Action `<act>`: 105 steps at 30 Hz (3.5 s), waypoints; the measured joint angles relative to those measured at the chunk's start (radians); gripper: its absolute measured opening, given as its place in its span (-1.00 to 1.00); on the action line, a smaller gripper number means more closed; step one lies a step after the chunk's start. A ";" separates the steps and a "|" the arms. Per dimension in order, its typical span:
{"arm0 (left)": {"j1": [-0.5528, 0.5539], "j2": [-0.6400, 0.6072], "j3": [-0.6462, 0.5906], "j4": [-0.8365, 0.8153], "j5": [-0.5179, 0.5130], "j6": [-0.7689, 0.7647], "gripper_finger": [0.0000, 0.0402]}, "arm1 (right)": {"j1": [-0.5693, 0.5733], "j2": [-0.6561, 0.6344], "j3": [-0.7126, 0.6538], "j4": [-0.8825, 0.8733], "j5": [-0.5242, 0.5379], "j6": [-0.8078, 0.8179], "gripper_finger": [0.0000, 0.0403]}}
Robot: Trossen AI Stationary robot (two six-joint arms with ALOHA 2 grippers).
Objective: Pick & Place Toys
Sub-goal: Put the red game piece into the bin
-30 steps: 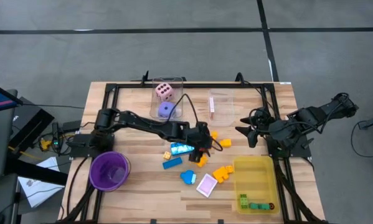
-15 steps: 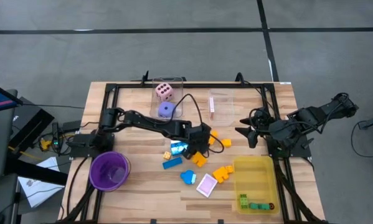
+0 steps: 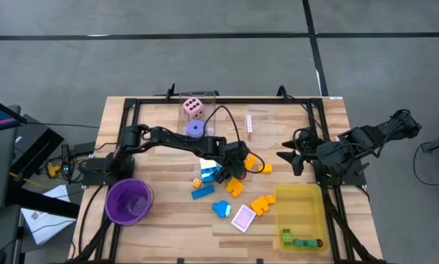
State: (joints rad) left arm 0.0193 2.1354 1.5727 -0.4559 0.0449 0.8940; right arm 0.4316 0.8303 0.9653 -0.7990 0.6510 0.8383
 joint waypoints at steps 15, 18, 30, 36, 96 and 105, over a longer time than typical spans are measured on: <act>0.009 0.041 -0.002 0.016 0.001 -0.014 0.13 | 0.000 0.001 0.000 0.000 0.000 0.030 0.16; 0.020 0.041 -0.004 0.011 0.006 -0.033 0.13 | 0.000 0.001 0.000 -0.001 0.000 0.029 0.16; 0.008 0.038 -0.040 -0.039 0.015 -0.155 0.13 | 0.000 0.000 0.000 -0.001 0.000 0.034 0.16; -0.012 0.031 -0.044 -0.040 0.033 -0.316 0.13 | 0.000 0.000 0.000 -0.001 0.000 0.034 0.16; 0.056 -0.139 -0.051 0.033 0.093 -0.719 -0.31 | 0.000 0.005 0.000 0.060 -0.078 -0.110 0.16; 0.099 -0.317 -0.050 0.091 0.289 -0.874 -0.31 | 0.046 0.072 0.000 0.125 -0.103 -0.602 0.16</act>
State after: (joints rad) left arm 0.1186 1.8188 1.5223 -0.3652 0.3337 0.0202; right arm 0.4778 0.9019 0.9649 -0.6742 0.5483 0.2368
